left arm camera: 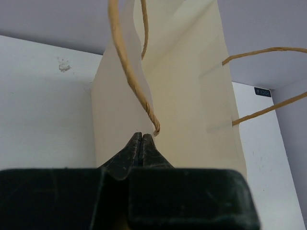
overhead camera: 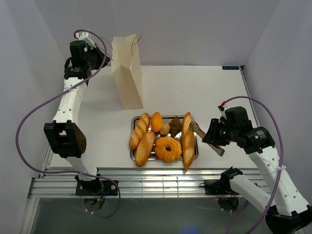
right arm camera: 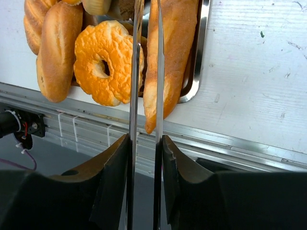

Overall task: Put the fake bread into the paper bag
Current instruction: Move the paper bag to the center of the board.

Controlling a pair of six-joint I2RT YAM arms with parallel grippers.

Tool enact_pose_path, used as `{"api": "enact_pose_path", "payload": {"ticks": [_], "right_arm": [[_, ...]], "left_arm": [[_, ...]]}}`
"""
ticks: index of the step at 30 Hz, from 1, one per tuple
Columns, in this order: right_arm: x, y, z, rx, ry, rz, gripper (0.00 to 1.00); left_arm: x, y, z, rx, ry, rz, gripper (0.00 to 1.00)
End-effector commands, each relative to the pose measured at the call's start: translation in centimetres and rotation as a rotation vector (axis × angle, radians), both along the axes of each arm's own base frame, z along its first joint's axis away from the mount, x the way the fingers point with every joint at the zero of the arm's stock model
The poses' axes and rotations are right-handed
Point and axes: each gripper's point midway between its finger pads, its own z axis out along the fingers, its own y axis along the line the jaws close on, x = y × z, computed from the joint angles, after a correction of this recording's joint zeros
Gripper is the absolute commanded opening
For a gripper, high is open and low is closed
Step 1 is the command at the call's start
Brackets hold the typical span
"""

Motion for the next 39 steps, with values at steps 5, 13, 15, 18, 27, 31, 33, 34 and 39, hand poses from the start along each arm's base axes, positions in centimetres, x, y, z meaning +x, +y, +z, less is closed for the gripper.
{"api": "enact_pose_path", "payload": {"ticks": [5,13,15,18,27,31,33,34,39], "right_arm": [[-0.1,-0.7,-0.7,-0.033,0.034,-0.044,0.4],[-0.1,-0.7,-0.7,-0.032,0.041,-0.042,0.41],[-0.3,-0.5,-1.0,-0.028,0.051,-0.035,0.41],[-0.3,-0.4,-0.8,-0.017,0.043,-0.03,0.41],[-0.4,0.1,0.4,0.019,0.018,-0.008,0.41],[-0.4,0.2,0.9,0.026,0.003,-0.003,0.42],[-0.4,0.2,1.1,0.026,-0.003,-0.001,0.42],[-0.3,0.2,1.2,0.028,-0.01,-0.002,0.42],[0.0,0.5,1.6,0.041,-0.02,0.007,0.42]], "left_arm": [[-1.6,-0.8,1.8,-0.043,-0.041,-0.055,0.0],[-6.2,-0.9,3.8,-0.043,-0.081,-0.059,0.0],[-6.9,-0.6,4.4,-0.034,-0.099,-0.045,0.0],[-7.6,-0.5,5.9,-0.026,-0.138,-0.045,0.0],[-6.1,-1.1,6.7,-0.042,-0.108,-0.08,0.19],[-4.6,-0.9,5.5,-0.033,-0.051,-0.069,0.78],[-3.7,-0.5,5.2,-0.014,-0.038,-0.046,0.79],[-3.5,-0.4,5.8,-0.011,-0.054,-0.042,0.8],[-1.4,-0.2,5.8,0.004,-0.068,-0.038,0.78]]}}
